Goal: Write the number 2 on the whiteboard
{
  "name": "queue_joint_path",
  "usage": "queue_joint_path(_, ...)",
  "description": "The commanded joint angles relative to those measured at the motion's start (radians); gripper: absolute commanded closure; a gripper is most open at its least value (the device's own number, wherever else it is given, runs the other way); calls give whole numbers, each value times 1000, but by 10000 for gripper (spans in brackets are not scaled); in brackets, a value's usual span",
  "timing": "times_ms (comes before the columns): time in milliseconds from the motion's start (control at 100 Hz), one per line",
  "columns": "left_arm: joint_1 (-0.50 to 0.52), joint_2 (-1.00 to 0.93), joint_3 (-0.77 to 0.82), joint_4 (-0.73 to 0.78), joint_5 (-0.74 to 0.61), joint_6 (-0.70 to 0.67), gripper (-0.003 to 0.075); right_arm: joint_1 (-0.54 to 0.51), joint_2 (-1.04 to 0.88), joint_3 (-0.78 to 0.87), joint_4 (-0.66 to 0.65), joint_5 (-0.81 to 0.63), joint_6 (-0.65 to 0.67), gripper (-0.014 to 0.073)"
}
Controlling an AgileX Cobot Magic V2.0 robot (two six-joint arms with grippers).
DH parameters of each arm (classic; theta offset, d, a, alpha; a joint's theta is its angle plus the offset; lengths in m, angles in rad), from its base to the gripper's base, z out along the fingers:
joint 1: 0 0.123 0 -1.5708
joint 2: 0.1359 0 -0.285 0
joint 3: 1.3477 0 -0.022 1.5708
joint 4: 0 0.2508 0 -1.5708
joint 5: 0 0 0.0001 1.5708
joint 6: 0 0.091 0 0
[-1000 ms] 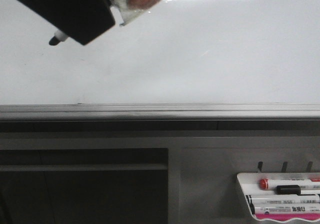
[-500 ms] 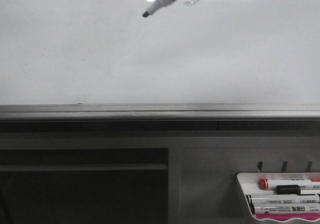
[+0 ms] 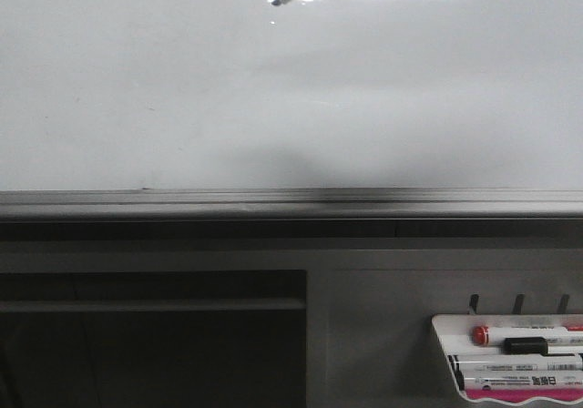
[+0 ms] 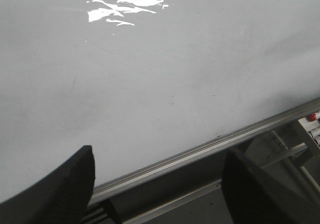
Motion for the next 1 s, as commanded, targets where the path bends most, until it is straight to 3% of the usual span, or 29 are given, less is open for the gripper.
queue_joint_path(0, 2, -3, -25, -36, -78, -10, 227, -8, 20, -60, 38, -27, -4, 668)
queue_joint_path(200, 2, -3, -25, -36, -78, -10, 227, 4, 153, -187, 20, 78, -4, 668)
queue_joint_path(380, 2, -3, -25, -36, -78, -10, 227, 70, 256, -315, -35, 74, 11, 668)
queue_joint_path(580, 2, -3, -25, -36, -80, -8, 227, 72, 362, -429, -93, 114, 51, 668)
queue_joint_path(990, 2, -3, -25, -32, -84, -8, 227, 72, 442, -514, -125, 132, 51, 668)
